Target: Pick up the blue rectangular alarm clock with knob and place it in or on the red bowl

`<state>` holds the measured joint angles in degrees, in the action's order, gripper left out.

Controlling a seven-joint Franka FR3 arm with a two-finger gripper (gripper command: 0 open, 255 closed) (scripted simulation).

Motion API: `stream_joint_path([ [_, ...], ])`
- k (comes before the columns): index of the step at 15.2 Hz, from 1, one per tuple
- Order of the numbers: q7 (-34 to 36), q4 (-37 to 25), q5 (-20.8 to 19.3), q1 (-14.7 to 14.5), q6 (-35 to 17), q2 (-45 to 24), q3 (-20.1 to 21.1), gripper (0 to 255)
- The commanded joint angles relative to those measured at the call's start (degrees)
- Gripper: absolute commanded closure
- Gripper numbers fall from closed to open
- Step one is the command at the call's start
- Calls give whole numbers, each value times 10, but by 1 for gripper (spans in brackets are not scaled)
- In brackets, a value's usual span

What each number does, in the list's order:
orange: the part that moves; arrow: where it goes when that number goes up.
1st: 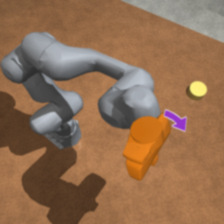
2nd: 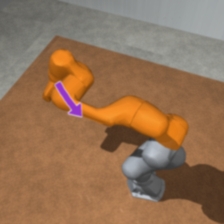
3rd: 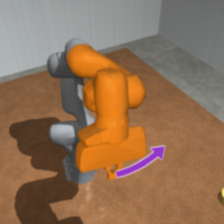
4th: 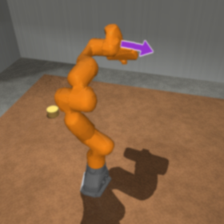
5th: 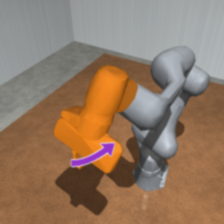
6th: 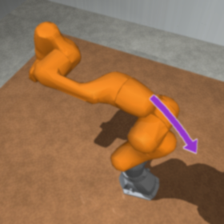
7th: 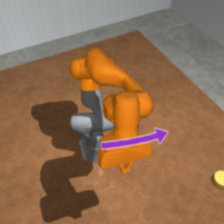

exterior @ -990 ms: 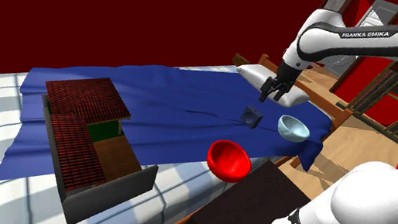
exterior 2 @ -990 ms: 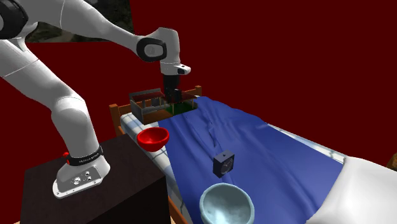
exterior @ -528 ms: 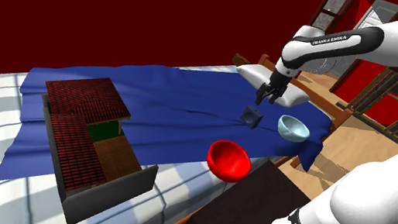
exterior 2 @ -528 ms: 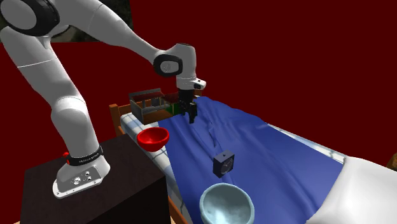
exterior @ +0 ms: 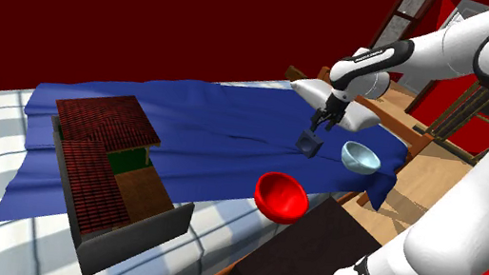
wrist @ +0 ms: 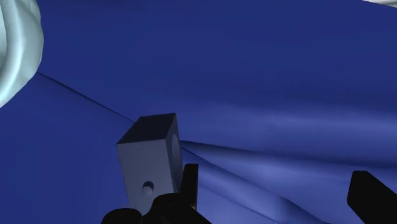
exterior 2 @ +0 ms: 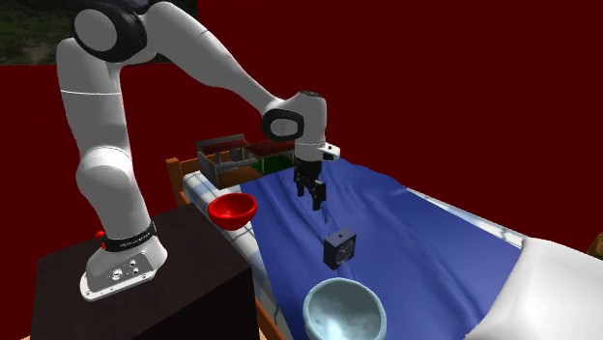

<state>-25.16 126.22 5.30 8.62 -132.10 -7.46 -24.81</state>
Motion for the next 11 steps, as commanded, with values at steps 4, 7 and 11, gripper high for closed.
stream_joint_path([
  [4,-60,-88,61,37,-10,-114,5,0],
  [7,-88,-149,90,66,-10,-181,15,0],
  [11,-108,-217,112,97,-4,-248,26,0],
])
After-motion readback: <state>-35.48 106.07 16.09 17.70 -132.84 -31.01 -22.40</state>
